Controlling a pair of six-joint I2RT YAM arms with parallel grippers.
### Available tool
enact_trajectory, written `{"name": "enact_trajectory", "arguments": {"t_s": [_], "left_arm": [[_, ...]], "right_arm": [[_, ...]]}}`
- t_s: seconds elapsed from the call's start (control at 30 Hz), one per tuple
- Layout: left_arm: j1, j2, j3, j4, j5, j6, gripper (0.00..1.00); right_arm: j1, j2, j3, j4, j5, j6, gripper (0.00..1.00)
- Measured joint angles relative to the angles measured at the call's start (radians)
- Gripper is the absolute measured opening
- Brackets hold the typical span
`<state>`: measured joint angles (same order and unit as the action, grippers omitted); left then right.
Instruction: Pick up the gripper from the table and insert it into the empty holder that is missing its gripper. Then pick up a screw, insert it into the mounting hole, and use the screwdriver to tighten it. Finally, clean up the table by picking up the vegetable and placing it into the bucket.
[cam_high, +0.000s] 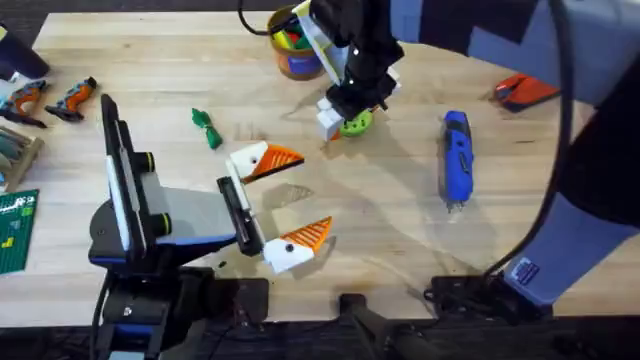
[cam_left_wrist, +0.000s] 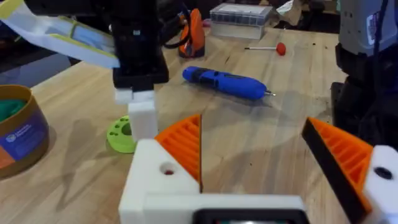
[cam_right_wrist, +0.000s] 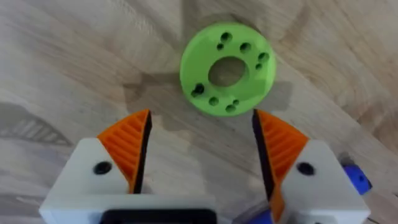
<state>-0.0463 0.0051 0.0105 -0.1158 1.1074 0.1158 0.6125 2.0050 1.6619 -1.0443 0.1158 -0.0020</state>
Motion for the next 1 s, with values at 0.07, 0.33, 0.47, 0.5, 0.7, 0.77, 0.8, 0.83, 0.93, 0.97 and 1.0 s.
{"name": "enact_trajectory", "arguments": {"t_s": [0.07, 0.33, 0.47, 0.5, 0.7, 0.77, 0.8, 0.83, 0.93, 0.97, 1.0], "left_arm": [[0.0, 0.0, 0.0, 0.0, 0.0, 0.0, 0.987], [0.0, 0.0, 0.0, 0.0, 0.0, 0.0, 0.986], [0.0, 0.0, 0.0, 0.0, 0.0, 0.0, 0.986], [0.0, 0.0, 0.0, 0.0, 0.0, 0.0, 0.986], [0.0, 0.0, 0.0, 0.0, 0.0, 0.0, 0.986], [0.0, 0.0, 0.0, 0.0, 0.0, 0.0, 0.986], [0.0, 0.0, 0.0, 0.0, 0.0, 0.0, 0.986], [0.0, 0.0, 0.0, 0.0, 0.0, 0.0, 0.986], [0.0, 0.0, 0.0, 0.0, 0.0, 0.0, 0.985], [0.0, 0.0, 0.0, 0.0, 0.0, 0.0, 0.985], [0.0, 0.0, 0.0, 0.0, 0.0, 0.0, 0.985]], "right_arm": [[0.0, 0.012, 0.003, 0.012, 0.0, 0.008, 0.877], [0.0, 0.022, 0.005, 0.036, 0.0, 0.025, 0.789], [0.0, 0.023, 0.005, 0.049, 0.0, 0.025, 0.723], [0.0, 0.024, 0.006, 0.049, 0.0, 0.025, 0.691], [0.0, 0.034, 0.006, 0.05, 0.0, 0.025, 0.619], [0.0, 0.042, 0.006, 0.05, 0.0, 0.025, 0.591], [0.0, 0.047, 0.006, 0.05, 0.0, 0.025, 0.571], [0.0, 0.052, 0.006, 0.05, 0.0, 0.025, 0.555], [0.002, 0.06, 0.006, 0.05, 0.0, 0.028, 0.521], [0.003, 0.061, 0.006, 0.051, 0.0, 0.028, 0.517], [0.003, 0.061, 0.006, 0.052, 0.0, 0.029, 0.515]]}}
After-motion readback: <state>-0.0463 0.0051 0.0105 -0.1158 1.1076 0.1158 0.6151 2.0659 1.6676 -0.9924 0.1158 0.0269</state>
